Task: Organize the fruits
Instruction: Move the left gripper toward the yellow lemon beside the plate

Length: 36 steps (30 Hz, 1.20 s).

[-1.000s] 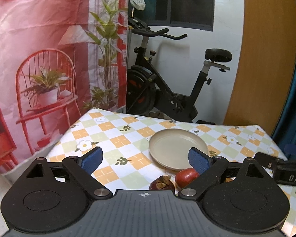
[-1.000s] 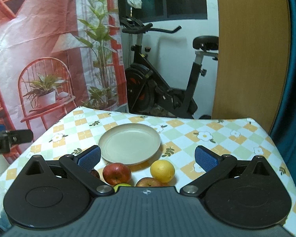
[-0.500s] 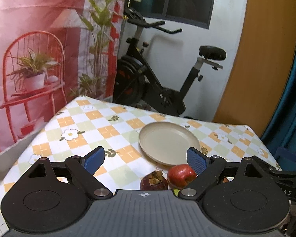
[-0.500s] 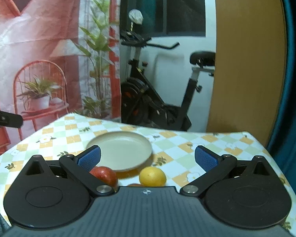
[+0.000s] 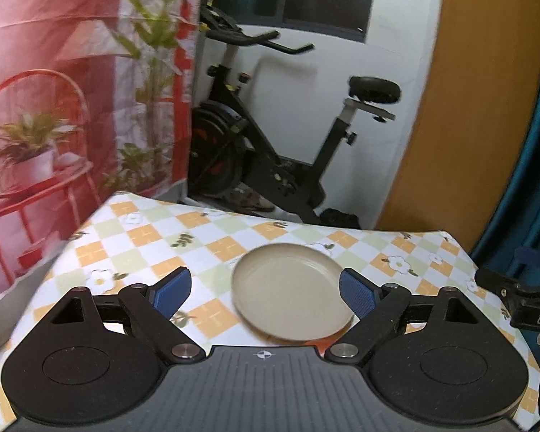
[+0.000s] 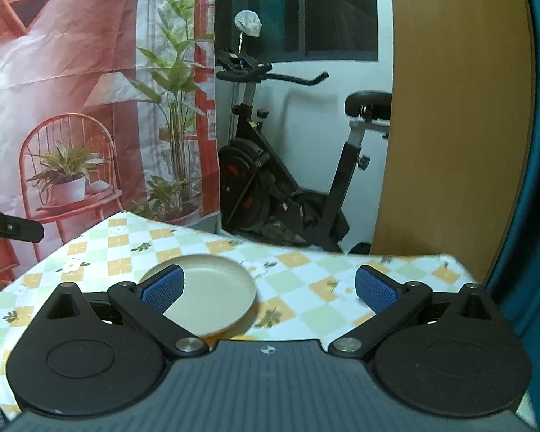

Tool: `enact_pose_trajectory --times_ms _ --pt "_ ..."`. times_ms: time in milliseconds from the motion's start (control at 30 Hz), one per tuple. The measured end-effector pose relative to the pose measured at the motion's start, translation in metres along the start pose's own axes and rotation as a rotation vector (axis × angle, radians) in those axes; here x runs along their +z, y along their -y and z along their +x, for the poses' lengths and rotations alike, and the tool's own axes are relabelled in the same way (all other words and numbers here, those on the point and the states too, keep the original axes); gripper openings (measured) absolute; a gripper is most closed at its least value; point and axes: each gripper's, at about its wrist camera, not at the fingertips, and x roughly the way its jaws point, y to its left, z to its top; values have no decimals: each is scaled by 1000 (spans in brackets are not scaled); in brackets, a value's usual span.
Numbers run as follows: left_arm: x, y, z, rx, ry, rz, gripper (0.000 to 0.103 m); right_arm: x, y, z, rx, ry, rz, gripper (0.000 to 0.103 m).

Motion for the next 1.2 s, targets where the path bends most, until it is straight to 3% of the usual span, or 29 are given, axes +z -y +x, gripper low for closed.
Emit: enact_pose_trajectory --times_ms 200,300,567,700,800,1000,1200 --pt "-7 4 38 -96 -116 10 81 1 13 25 30 -43 -30 103" --pt "-15 7 53 -139 -171 27 63 -8 18 39 68 -105 -28 103" --pt "-25 -4 62 -151 -172 14 63 -33 29 53 82 -171 25 103" --pt "-15 6 76 -170 -184 42 63 -44 34 63 100 -206 54 103" --pt "-10 20 90 -193 -202 76 64 -47 35 76 138 -244 44 98" --pt "-6 46 130 -284 -287 44 64 -58 44 105 255 -332 113 84" --pt "-10 68 164 -353 -386 10 63 -68 38 123 297 -406 151 75"
